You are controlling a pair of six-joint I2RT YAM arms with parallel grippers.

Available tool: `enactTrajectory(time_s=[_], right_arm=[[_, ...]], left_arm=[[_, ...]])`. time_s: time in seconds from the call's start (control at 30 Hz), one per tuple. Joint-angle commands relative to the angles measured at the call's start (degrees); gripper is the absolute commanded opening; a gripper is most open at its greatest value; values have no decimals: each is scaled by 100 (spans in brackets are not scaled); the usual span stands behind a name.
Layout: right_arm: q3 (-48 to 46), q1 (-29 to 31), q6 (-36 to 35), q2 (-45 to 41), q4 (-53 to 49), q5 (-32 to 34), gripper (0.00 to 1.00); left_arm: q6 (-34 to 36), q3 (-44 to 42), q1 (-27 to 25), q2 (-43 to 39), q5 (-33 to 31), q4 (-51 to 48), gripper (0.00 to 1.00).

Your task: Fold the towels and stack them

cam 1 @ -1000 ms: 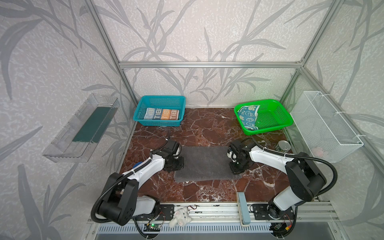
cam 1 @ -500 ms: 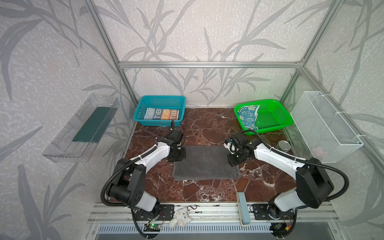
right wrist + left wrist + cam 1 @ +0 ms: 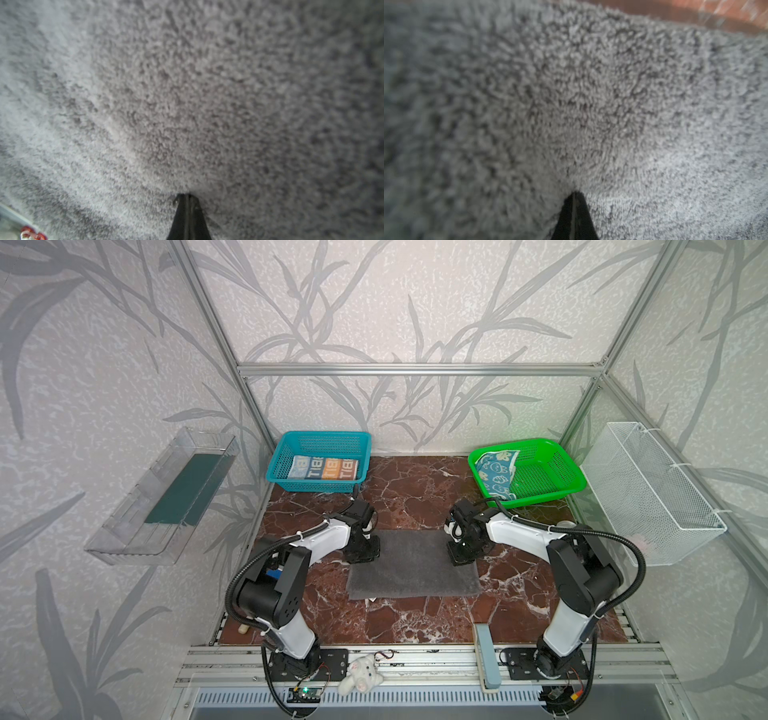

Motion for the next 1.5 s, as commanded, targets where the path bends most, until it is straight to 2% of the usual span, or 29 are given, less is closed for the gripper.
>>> enactTrajectory(time_s=[0.0,0.13,0.2,0.33,0.43,0.5,0.63,0.73,0.87,1.0,1.2,1.47], right_arm=[[390,-164,-75,314,209,313,0],[828,-223,-297,473,99,393,0],[928,-219,-485,336,58,208,0],[717,-224,-657,-100,124,-601,0],[495,-214,-569,-227,21,-1217,0],[212,-215,-383,-299,1,-1384,0],[-410,-221,-105,-485,201,-1473,0],[-591,-218,-34,-421,163,-1412,0],[-654,-224,39,-330,-83,-869,0],[-646,-230,0,-404,-259,-555,0],[-826,-269,-36,-1222,-38,-422,0],[-1028,-336,41,-771,-380,419,0]], left_arm=[[404,494,-1,572,-175,52,0],[626,1194,14,942,-495,-390,0],[623,1421,8,884,-350,-548,0],[541,1365,-18,445,369,-402,0],[522,1136,-42,224,1362,-36,0],[545,931,-115,223,1953,185,0],[778,786,-298,596,2428,134,0],[804,774,-326,995,2308,-26,0],[909,716,-326,1165,1742,-371,0],[1122,767,-317,959,1100,-937,0],[1135,761,-266,339,741,-1207,0],[1111,363,-11,314,380,-1373,0]])
